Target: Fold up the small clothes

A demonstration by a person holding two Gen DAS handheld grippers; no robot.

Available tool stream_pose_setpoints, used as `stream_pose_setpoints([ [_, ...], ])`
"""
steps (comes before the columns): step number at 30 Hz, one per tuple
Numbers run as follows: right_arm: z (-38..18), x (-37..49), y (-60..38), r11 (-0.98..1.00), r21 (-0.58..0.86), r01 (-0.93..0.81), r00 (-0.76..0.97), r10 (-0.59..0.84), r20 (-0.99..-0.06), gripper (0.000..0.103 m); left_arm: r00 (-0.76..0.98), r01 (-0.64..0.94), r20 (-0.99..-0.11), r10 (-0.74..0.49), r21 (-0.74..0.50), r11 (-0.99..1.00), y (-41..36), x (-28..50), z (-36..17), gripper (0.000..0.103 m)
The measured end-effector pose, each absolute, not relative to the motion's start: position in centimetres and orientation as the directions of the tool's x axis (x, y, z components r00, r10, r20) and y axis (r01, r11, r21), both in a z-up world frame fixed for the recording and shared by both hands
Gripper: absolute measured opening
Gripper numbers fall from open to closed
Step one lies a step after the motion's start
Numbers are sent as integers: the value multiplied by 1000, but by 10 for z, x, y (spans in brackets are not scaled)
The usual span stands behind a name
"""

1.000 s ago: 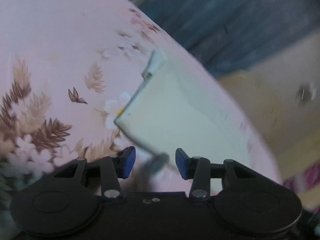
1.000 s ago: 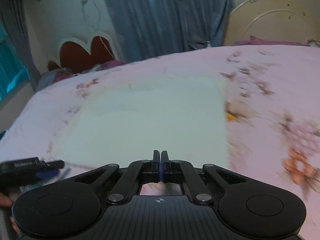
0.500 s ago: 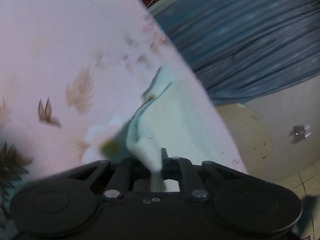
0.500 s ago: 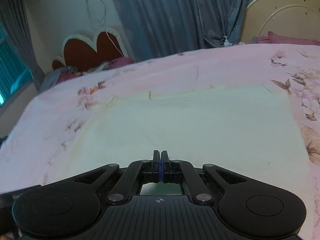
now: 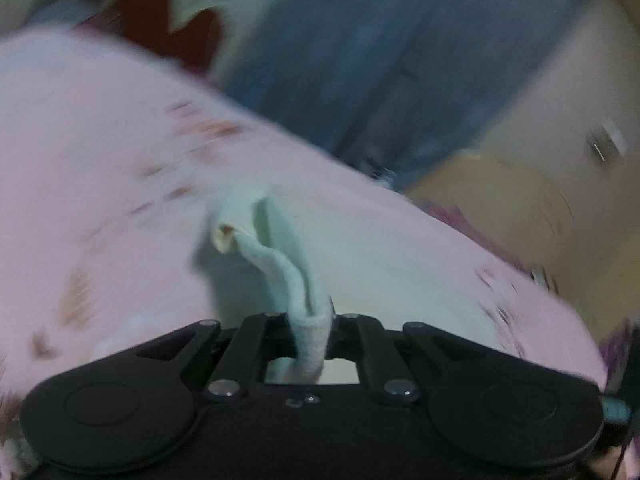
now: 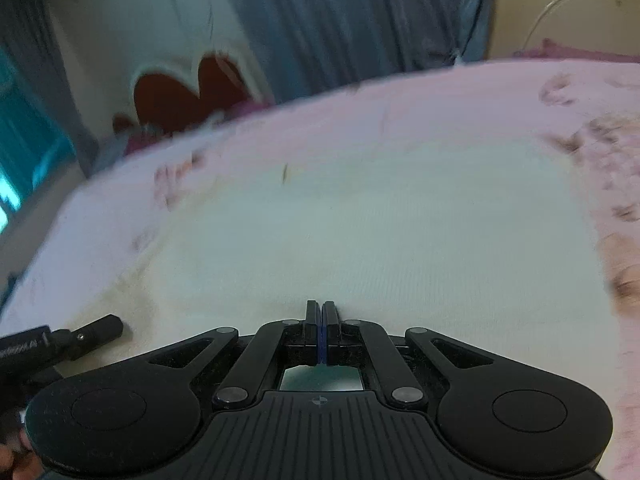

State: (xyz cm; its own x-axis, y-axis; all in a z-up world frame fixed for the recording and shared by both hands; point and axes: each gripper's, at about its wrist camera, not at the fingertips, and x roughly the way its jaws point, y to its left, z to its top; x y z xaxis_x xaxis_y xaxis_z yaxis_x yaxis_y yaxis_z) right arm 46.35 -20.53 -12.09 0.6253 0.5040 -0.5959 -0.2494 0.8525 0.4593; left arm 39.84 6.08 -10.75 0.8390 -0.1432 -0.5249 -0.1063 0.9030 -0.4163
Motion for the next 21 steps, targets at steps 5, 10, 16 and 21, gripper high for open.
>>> stream_pose_setpoints([
  [5,-110,454,-289,818,555,-153,683,493,-539,0,812,103,-527,-249,-291,951,-31,407,-75,6],
  [10,-107,448,-364,764,642,-70,705,493,-510,0,711,239,-612,-346,-253,938,-117,419,-94,12],
  [16,-106,439,-405,763,644,-51,729,469,-498,77,630,333,-653,-421,-262,906,-151,406,-101,50],
  [21,-106,451,-399,706,694,-140,667,585,-461,52,751,180,-589,-298,-252,951,-78,432,-85,46],
])
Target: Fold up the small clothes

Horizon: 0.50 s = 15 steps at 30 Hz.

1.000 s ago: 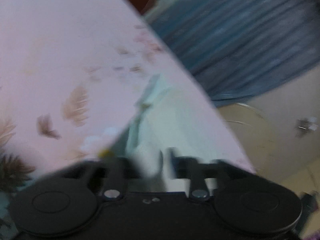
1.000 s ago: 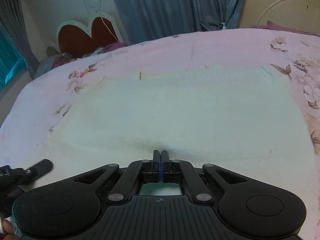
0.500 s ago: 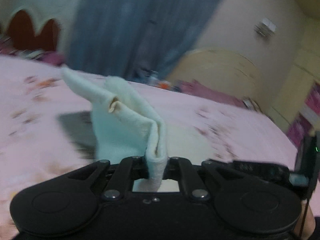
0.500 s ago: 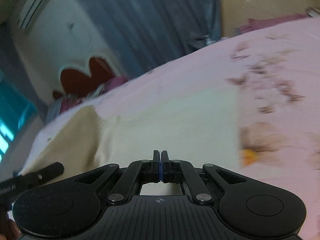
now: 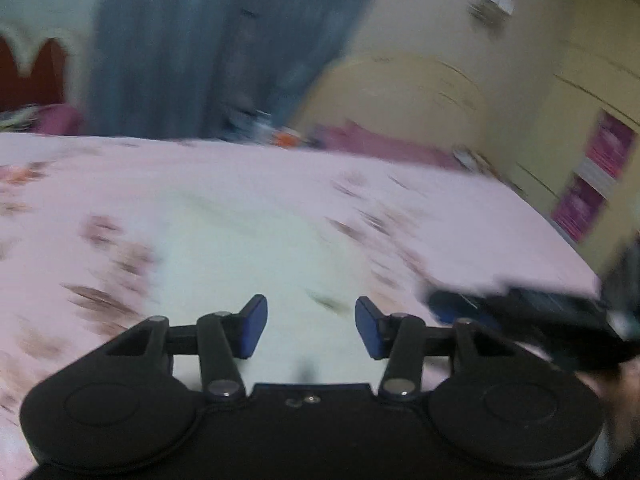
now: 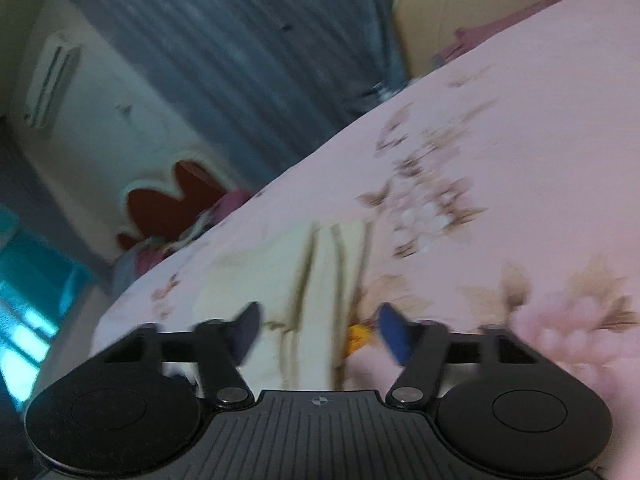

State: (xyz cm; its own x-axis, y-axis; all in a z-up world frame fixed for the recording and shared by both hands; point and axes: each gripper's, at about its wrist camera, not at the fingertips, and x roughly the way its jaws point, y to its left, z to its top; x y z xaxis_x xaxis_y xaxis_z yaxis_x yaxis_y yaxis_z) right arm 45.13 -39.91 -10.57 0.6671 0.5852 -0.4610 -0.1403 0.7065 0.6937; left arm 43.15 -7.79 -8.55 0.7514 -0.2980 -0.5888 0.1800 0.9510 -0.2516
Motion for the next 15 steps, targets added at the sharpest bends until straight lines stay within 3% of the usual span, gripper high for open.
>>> stream_pose_setpoints([
  [3,-107,464,-372,705,684,-189,631,621,-466,51,751,69,-611,-249,-303,950,-39,460,-96,35],
  [7,-121,490,-343,711,673,-202,585,639,-500,51,737,6,-638,-223,-323,946,-21,479,-110,35],
  [9,-127,500,-333,719,666,-199,565,640,-521,51,710,-4,-664,-236,-339,941,-16,488,-124,30],
  [15,-138,517,-311,742,638,-205,535,631,-562,51,697,39,-666,-267,-337,941,-11,497,-137,29],
])
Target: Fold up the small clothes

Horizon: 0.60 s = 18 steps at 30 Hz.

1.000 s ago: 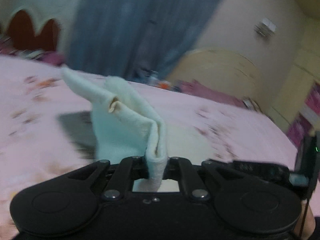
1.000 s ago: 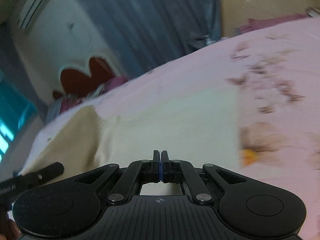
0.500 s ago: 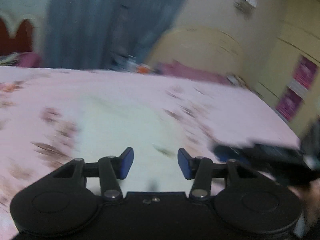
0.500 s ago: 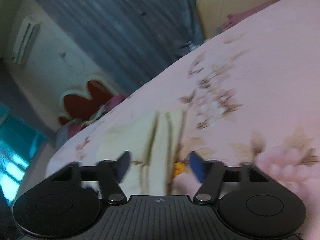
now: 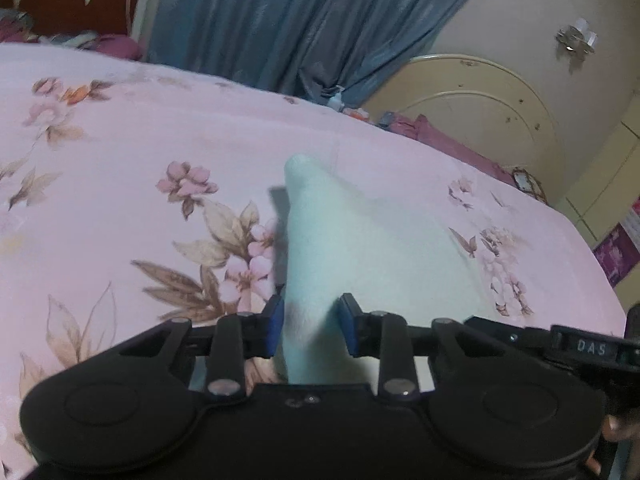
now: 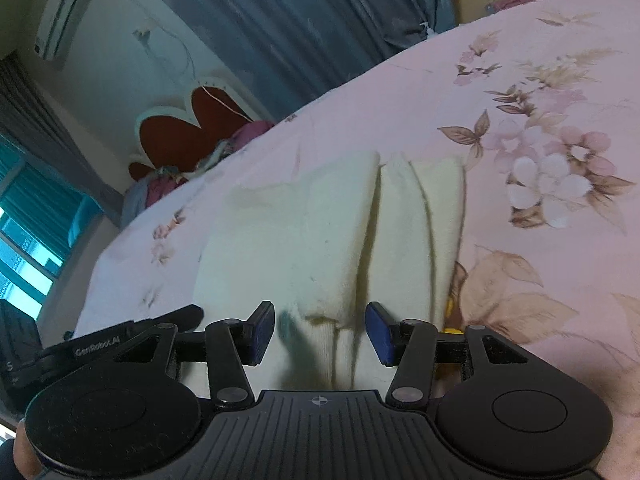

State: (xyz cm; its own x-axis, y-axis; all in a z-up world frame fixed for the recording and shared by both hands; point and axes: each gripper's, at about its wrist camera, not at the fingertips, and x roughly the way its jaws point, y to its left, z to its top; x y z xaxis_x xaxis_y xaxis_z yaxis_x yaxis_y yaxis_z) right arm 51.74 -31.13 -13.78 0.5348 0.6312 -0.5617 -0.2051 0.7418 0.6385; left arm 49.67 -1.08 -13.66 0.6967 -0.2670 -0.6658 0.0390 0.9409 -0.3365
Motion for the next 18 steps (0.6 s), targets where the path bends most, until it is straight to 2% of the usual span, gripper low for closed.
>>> stream_pose_setpoints([
  [1,-137,520,-307,745,630,-221,531,634,-563,49,694,59,-665,-275,-328,943,-12,498,-136,28],
  [2,-136,521,-300,758,608,-238,521,627,-579,34,692,73,-666,-279,-320,945,-13,501,-137,28],
  [5,-131,520,-286,797,546,-260,526,591,-612,13,695,110,-657,-293,-306,946,-13,507,-137,26],
  [9,-104,493,-283,843,439,-311,616,530,-583,11,706,208,-600,-377,-333,920,-17,506,-129,23],
  [12,-105,469,-299,880,394,-265,657,464,-594,11,647,297,-622,-441,-327,897,-37,511,-132,25],
  [15,-139,472,-313,880,444,-168,611,447,-654,11,632,334,-667,-395,-226,915,-60,514,-139,26],
  [18,-140,468,-320,856,493,-156,621,474,-625,11,643,328,-653,-401,-237,914,-56,514,-132,24],
])
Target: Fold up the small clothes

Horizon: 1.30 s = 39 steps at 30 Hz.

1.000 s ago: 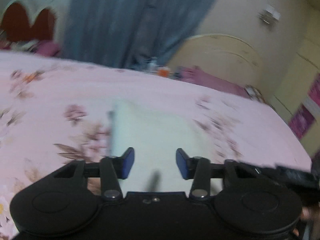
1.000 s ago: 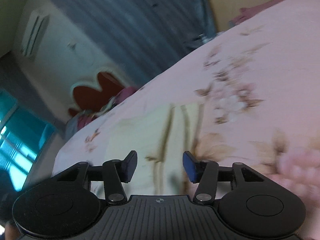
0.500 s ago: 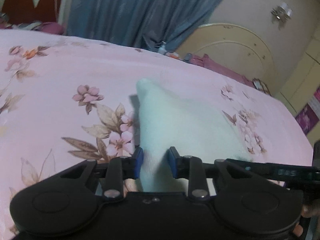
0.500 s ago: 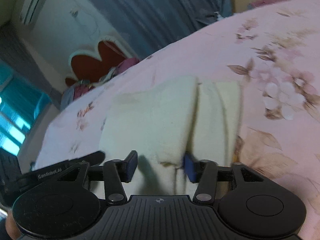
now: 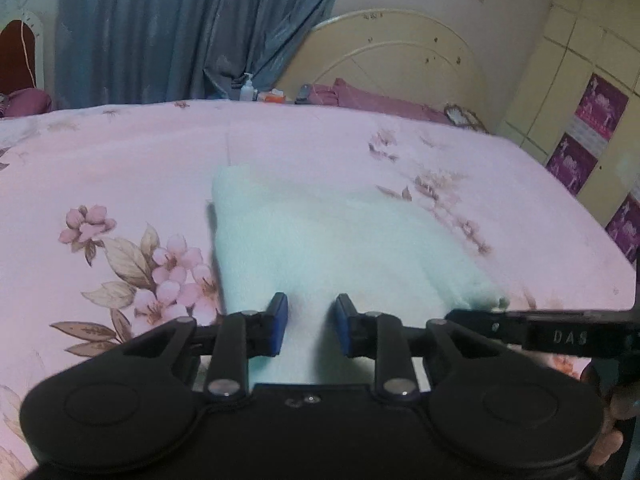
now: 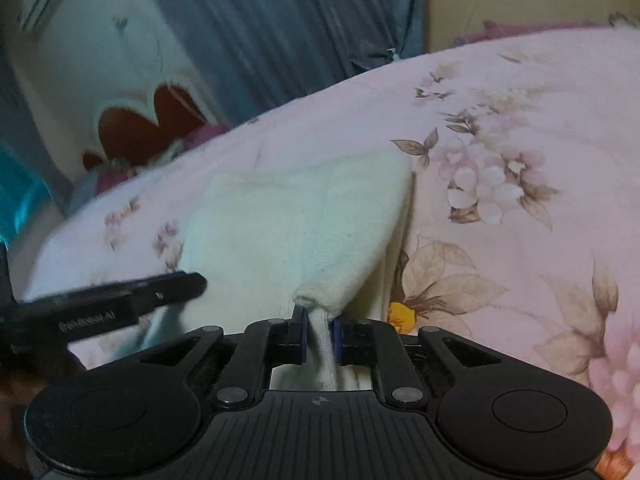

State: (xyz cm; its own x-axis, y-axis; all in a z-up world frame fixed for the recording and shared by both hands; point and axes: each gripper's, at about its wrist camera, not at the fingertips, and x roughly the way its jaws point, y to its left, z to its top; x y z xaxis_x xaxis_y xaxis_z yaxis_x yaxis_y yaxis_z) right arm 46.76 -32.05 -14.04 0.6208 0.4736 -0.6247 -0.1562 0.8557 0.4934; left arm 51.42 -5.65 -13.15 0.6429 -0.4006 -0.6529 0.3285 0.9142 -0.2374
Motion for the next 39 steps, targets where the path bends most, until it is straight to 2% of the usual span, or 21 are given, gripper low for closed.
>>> stream_pose_setpoints([
  [3,-133,470,-321,865,475,-162,622,463,-631,12,663,350,-630,-404,-216,911,-55,520,-121,24],
  [4,-126,472,-322,871,471,-141,639,444,-628,20,669,354,-624,-404,-211,911,-54,526,-119,24],
  [5,-119,471,-328,885,454,-107,676,399,-619,36,670,355,-623,-404,-209,911,-54,532,-117,24],
  [6,-114,472,-331,896,436,-88,702,366,-611,40,671,357,-621,-406,-209,910,-54,538,-115,24],
  [9,-101,489,-329,922,377,-93,736,318,-597,39,670,360,-626,-400,-197,912,-60,559,-120,24],
  [10,-101,499,-324,929,352,-118,734,320,-599,28,666,359,-633,-395,-193,913,-61,566,-124,24],
  [11,-102,511,-317,933,327,-150,719,330,-612,12,659,352,-642,-392,-198,915,-62,574,-128,24],
  [12,-105,522,-311,937,308,-164,705,330,-628,10,647,344,-654,-392,-208,916,-62,581,-133,26],
  [15,-133,551,-302,960,234,-153,630,277,-725,10,615,329,-674,-409,-252,910,-60,590,-145,27],
  [19,-140,551,-310,962,230,-146,632,270,-726,10,612,332,-680,-404,-242,912,-62,586,-141,26],
  [22,-122,534,-314,957,253,-139,662,280,-695,10,616,362,-658,-433,-252,898,-55,565,-130,24],
  [25,-108,504,-308,939,271,-213,658,343,-670,11,590,379,-667,-455,-269,886,-50,539,-135,24],
  [27,-112,488,-296,930,238,-282,626,366,-688,10,594,366,-663,-455,-280,887,-51,529,-144,25],
  [30,-128,479,-288,953,115,-279,650,276,-708,10,606,328,-645,-465,-330,885,-52,523,-147,24],
  [32,-129,483,-296,962,143,-231,649,262,-714,20,614,333,-650,-448,-301,893,-57,520,-145,25],
  [36,-114,474,-297,966,140,-216,665,250,-703,20,627,335,-639,-445,-295,895,-51,503,-132,25],
  [39,-103,453,-297,949,174,-262,661,308,-684,20,636,350,-639,-433,-262,900,-50,481,-127,25],
])
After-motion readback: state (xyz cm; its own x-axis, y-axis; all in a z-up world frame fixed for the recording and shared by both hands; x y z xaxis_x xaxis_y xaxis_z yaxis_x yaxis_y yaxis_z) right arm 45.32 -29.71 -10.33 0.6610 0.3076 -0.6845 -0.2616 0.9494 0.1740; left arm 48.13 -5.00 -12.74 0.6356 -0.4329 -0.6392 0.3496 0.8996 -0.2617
